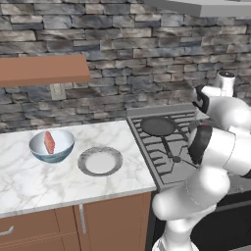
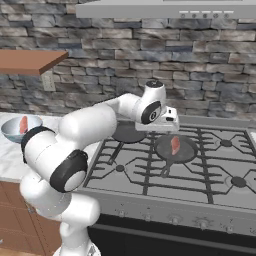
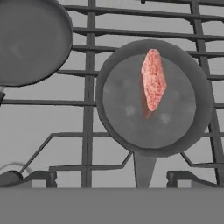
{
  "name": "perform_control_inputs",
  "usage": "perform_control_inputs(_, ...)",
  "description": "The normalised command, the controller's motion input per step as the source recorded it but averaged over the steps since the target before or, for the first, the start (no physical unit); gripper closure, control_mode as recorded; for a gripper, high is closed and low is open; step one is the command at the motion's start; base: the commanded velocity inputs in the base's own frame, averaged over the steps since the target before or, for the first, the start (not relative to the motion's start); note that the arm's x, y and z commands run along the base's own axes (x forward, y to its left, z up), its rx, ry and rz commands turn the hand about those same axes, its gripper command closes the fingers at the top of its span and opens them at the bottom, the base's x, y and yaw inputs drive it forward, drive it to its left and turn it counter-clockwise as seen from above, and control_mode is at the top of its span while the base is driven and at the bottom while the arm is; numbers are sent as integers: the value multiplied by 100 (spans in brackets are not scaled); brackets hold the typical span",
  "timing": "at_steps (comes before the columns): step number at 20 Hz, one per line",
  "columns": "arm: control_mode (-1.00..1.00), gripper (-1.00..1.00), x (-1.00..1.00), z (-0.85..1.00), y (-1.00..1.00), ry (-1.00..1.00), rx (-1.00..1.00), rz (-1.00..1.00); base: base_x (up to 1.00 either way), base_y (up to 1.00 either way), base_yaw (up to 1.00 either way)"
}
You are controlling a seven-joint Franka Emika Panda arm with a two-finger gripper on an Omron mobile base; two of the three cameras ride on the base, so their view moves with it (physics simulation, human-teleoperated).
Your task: Place one of the steaks on the plate and the other in the bowl. Then place the bowl in the fridge.
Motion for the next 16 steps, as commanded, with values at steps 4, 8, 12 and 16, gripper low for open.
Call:
perform_control_inputs(4,-100,-100,37,-30,-50,0,0,0,0,0,0)
perform_control_inputs(8,-100,-100,28,-31,-30,-1,0,0,0,0,0)
perform_control_inputs(12,-100,-100,28,-23,-12,-1,-1,0,0,0,0)
perform_control_inputs(16,-100,-100,30,-24,0,0,-4,0,0,0,0)
